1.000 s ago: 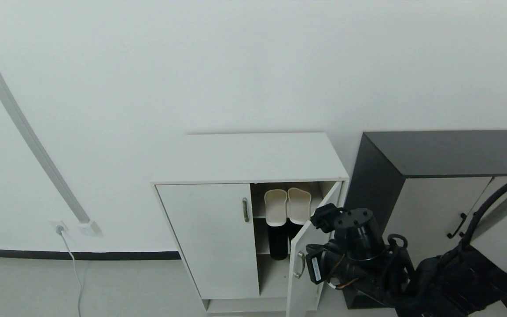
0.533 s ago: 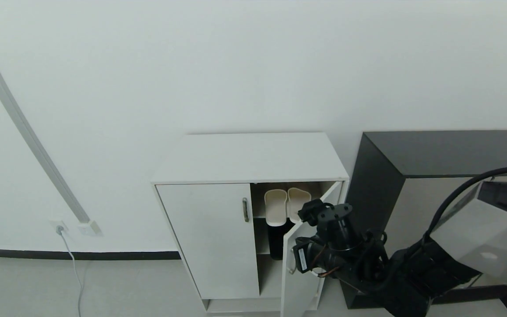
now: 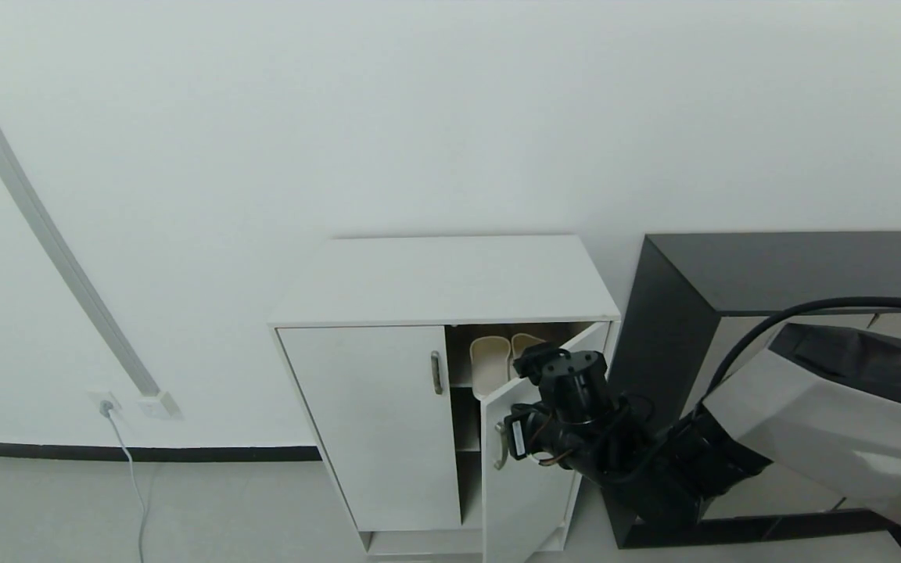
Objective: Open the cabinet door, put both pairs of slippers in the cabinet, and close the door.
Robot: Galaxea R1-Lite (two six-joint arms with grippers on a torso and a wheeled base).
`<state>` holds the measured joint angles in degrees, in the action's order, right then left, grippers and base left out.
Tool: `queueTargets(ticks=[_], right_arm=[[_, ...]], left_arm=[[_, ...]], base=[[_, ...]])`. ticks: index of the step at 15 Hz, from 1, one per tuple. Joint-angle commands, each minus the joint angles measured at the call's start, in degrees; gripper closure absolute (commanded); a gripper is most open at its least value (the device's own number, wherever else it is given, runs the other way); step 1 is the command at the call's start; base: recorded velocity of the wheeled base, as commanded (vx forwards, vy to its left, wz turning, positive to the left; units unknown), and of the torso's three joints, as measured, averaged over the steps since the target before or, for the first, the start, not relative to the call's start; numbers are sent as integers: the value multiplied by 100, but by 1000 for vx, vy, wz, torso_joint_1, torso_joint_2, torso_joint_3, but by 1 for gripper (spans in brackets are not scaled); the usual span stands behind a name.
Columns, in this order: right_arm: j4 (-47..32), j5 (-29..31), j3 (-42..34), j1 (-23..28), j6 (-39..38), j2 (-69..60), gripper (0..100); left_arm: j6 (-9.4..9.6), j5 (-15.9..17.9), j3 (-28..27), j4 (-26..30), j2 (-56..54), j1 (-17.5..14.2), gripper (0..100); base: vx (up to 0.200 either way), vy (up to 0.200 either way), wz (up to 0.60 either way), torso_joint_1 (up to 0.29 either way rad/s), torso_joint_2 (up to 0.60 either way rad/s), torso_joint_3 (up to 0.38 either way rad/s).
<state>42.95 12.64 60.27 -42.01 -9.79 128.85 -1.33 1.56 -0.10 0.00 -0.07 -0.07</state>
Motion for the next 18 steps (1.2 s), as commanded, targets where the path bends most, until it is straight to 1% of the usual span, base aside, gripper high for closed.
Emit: queueTargets(ticks=[1, 8, 15, 18], right_arm=[[3, 1, 204, 88, 3, 219, 100], [12, 10, 872, 404, 30, 746, 100], [-58, 19, 1716, 492, 38, 1239, 100], [-278, 28, 2120, 562, 38, 1397, 100]], left_arm=[[1, 2, 1, 0, 7, -1, 100], [-8, 2, 1, 0, 7, -1, 100], [-8, 2, 1, 0, 7, -1, 100], [-8, -7, 1, 0, 7, -1, 100]], base=[[0, 0, 0, 0, 0, 0], [0, 0, 0, 0, 0, 0], [0, 0, 0, 0, 0, 0], [0, 0, 0, 0, 0, 0]])
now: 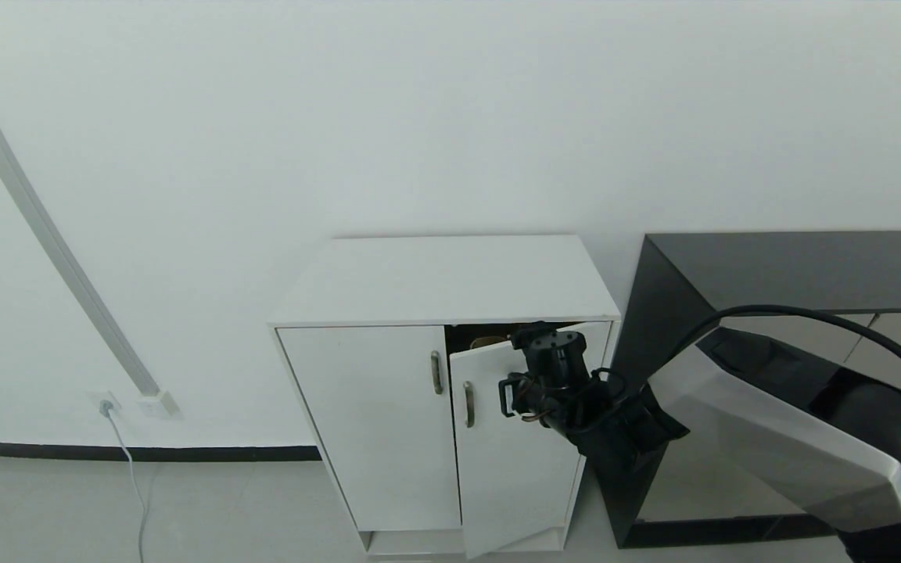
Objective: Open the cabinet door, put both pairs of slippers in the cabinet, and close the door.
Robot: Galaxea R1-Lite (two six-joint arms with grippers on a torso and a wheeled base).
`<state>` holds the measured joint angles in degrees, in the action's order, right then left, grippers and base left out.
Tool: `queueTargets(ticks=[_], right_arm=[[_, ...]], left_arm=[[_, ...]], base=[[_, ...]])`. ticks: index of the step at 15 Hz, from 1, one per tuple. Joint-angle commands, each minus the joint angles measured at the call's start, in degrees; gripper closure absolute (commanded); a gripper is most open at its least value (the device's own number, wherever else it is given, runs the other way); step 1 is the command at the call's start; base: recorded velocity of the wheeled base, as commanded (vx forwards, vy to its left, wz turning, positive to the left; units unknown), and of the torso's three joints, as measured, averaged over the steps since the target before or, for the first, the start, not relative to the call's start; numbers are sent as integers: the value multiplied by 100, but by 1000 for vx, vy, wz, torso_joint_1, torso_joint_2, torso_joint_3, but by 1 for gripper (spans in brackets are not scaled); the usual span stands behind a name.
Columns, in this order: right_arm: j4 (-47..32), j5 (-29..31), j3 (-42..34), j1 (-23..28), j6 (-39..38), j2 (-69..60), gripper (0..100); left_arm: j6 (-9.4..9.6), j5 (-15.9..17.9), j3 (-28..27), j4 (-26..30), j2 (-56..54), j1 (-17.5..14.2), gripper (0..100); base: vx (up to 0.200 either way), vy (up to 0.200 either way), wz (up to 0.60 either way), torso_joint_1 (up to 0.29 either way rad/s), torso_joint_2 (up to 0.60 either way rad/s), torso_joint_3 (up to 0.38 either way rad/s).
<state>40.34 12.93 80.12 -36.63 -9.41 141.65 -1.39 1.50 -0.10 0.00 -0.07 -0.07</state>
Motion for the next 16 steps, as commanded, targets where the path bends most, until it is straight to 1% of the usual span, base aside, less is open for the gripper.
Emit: queueTargets(ticks=[1, 6, 13, 16], right_arm=[[-26, 16, 215, 60, 1, 152, 100], [-26, 43, 356, 112, 1, 257, 100], [-26, 130, 874, 218, 9, 539, 100], [-35, 130, 900, 253, 9, 556, 100]], left_arm=[[-2, -1, 1, 0, 7, -1, 100], [-2, -1, 1, 0, 7, -1, 100], [-2, -1, 1, 0, 7, -1, 100], [-2, -1, 1, 0, 7, -1, 100]], base=[[0, 0, 0, 0, 0, 0], [0, 0, 0, 0, 0, 0], [0, 0, 0, 0, 0, 0], [0, 0, 0, 0, 0, 0]])
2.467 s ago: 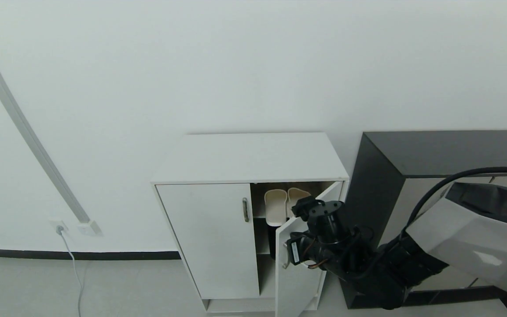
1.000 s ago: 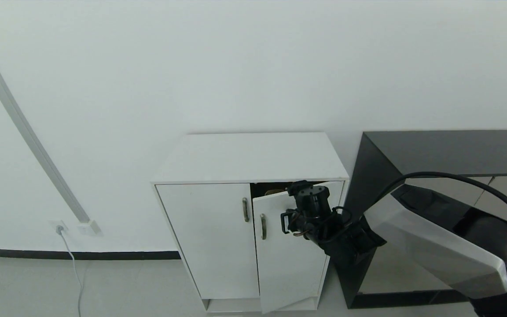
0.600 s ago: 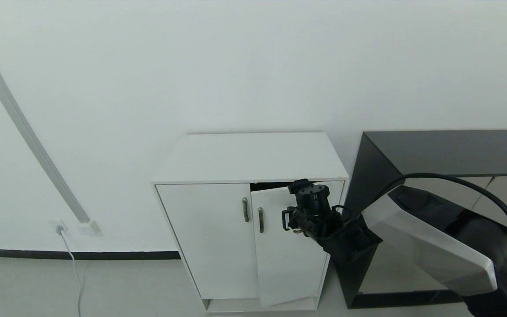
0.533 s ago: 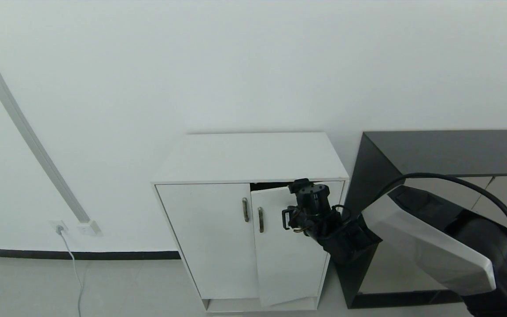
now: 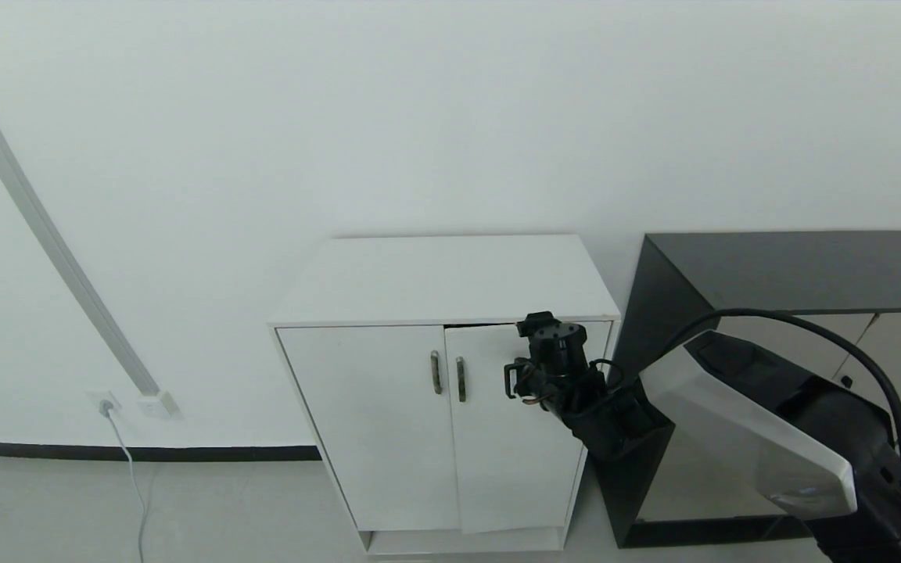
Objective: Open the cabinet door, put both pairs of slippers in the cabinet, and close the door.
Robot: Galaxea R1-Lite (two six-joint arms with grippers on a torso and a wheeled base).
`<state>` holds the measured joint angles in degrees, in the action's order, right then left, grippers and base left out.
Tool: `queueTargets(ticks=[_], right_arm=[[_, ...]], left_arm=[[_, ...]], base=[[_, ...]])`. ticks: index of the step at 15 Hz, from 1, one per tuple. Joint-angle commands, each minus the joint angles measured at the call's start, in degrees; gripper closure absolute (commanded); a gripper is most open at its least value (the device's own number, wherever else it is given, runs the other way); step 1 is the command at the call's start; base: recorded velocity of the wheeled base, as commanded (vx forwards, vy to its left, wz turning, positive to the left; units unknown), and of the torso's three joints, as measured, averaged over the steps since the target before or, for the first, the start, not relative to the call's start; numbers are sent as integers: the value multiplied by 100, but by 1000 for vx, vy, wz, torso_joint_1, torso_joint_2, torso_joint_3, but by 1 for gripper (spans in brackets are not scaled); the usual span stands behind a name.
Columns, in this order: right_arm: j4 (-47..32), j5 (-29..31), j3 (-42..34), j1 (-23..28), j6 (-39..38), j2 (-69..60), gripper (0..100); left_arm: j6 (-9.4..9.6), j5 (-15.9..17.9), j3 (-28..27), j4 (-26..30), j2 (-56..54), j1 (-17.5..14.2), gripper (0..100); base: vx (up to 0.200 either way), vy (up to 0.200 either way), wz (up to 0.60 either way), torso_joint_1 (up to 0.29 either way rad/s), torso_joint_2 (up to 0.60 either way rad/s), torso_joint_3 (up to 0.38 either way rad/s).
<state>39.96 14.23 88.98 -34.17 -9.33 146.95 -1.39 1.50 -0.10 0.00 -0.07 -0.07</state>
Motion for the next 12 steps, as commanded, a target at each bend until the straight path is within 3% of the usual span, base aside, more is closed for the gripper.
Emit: queueTargets(ticks=[1, 12], right_arm=[[3, 1, 32, 16, 1, 27, 100], [3, 1, 216, 33, 115, 194, 100]], left_arm=[[-2, -1, 1, 0, 7, -1, 100], [7, -1, 1, 0, 7, -1, 100]], base=[[0, 0, 0, 0, 0, 0], [0, 0, 0, 0, 0, 0]])
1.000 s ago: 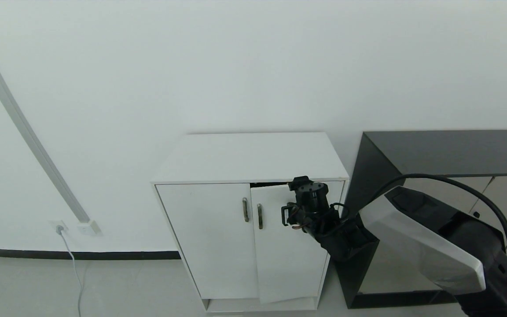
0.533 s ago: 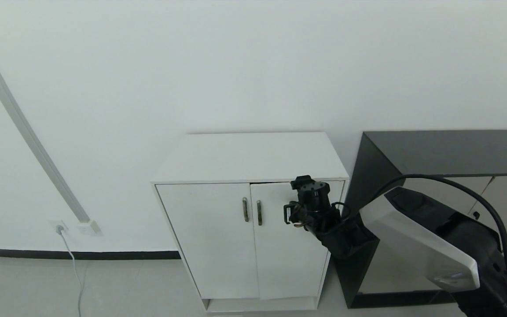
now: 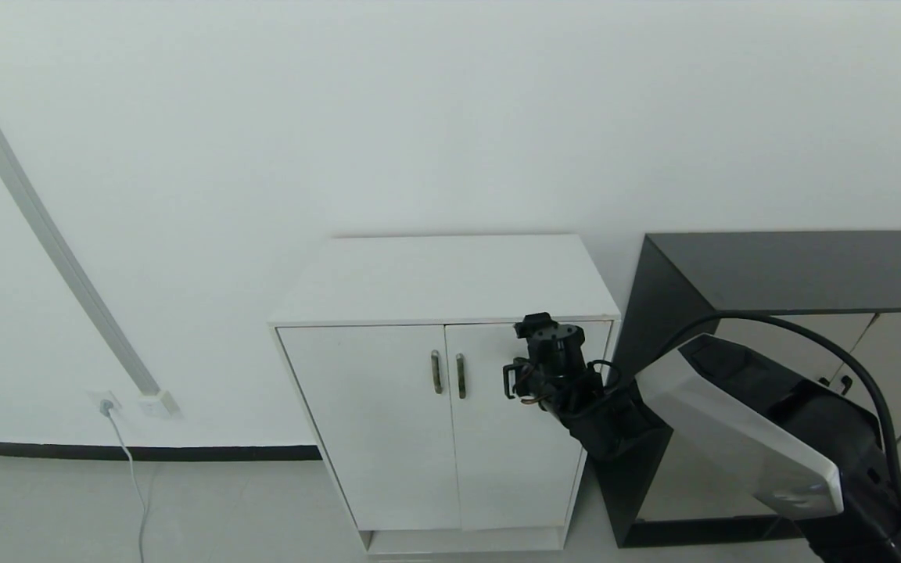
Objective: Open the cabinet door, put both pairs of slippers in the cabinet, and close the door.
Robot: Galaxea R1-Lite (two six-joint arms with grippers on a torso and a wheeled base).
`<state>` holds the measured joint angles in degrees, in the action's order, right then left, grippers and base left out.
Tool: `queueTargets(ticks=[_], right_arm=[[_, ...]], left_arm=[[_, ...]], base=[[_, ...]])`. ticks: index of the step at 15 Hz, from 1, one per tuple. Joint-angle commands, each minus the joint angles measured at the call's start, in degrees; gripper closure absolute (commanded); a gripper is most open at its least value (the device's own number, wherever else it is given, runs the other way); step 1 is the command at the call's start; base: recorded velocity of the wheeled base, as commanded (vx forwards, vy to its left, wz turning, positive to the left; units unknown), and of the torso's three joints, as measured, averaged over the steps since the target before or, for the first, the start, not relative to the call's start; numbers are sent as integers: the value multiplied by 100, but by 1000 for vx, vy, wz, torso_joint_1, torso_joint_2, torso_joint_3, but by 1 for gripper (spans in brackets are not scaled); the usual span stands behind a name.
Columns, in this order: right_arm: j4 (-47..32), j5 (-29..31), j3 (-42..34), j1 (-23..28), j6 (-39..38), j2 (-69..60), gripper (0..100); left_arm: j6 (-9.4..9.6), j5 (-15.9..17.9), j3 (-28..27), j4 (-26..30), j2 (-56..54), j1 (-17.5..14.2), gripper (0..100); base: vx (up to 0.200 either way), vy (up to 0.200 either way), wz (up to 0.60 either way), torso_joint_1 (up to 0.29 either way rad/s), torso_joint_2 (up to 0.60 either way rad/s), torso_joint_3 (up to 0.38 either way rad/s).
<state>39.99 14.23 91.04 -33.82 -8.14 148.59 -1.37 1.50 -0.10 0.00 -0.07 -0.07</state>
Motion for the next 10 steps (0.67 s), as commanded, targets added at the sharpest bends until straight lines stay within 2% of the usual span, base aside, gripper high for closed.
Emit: queueTargets(ticks=[1, 10], right_arm=[[1, 1, 10, -2, -3, 30, 100], [1, 71, 300, 24, 6, 276, 100]], left_arm=[[5, -1, 1, 0, 7, -1, 100], [5, -1, 1, 0, 7, -1, 100]], base=[[0, 0, 0, 0, 0, 0], [0, 0, 0, 0, 0, 0]])
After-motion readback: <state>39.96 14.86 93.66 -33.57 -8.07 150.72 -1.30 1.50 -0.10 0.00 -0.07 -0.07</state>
